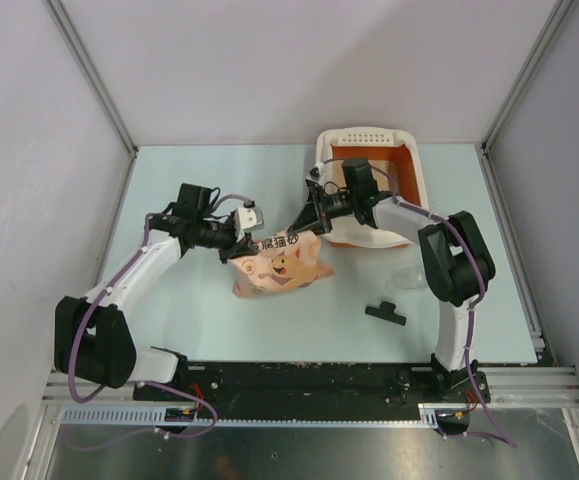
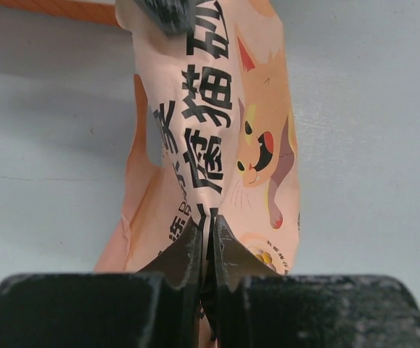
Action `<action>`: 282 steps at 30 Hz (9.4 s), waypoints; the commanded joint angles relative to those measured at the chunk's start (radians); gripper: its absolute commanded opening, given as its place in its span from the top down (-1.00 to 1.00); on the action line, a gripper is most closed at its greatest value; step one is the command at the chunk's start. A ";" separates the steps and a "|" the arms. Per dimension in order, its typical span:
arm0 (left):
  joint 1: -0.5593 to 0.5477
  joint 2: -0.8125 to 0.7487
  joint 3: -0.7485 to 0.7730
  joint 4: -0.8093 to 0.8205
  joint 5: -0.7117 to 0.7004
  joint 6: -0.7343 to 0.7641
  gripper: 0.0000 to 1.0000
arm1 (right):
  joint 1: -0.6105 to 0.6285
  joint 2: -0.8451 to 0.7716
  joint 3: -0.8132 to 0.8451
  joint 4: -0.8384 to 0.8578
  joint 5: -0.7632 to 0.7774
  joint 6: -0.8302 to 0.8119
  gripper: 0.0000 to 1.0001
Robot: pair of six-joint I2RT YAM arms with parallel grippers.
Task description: Fill the litter box with clean litter
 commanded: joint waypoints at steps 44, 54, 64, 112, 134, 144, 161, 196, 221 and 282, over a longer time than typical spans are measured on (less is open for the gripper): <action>0.092 -0.055 -0.010 0.024 0.096 -0.172 0.92 | 0.241 -0.125 0.159 -0.517 0.460 -1.746 -0.05; 0.167 -0.098 -0.048 0.026 0.103 -0.141 0.62 | 0.209 -0.130 0.181 -0.647 0.498 -1.773 0.30; 0.191 -0.066 -0.087 0.014 0.149 -0.111 0.25 | 0.225 -0.127 0.188 -0.647 0.540 -1.742 0.49; 0.145 0.026 0.040 -0.006 0.294 -0.058 -0.25 | 0.230 -0.076 0.279 -0.446 0.362 -1.352 1.00; 0.161 -0.040 -0.015 -0.005 0.054 -0.061 1.00 | 0.151 -0.047 0.405 -0.758 0.327 -1.561 0.48; 0.151 -0.071 -0.058 0.009 0.070 -0.111 1.00 | 0.127 -0.085 0.368 -0.789 0.365 -1.647 0.15; 0.128 -0.074 -0.050 0.023 0.024 -0.109 1.00 | 0.123 -0.110 0.248 -0.642 0.439 -1.661 0.83; -0.017 -0.014 -0.095 0.239 0.082 -0.278 1.00 | 0.038 -0.204 0.305 -0.825 0.347 -1.750 -0.01; 0.003 0.035 -0.041 0.245 0.105 -0.318 1.00 | 0.175 -0.122 0.237 -0.552 0.357 -1.587 0.10; 0.023 0.157 0.050 0.397 0.257 -0.508 1.00 | -0.004 -0.179 0.385 -0.694 0.368 -1.389 0.00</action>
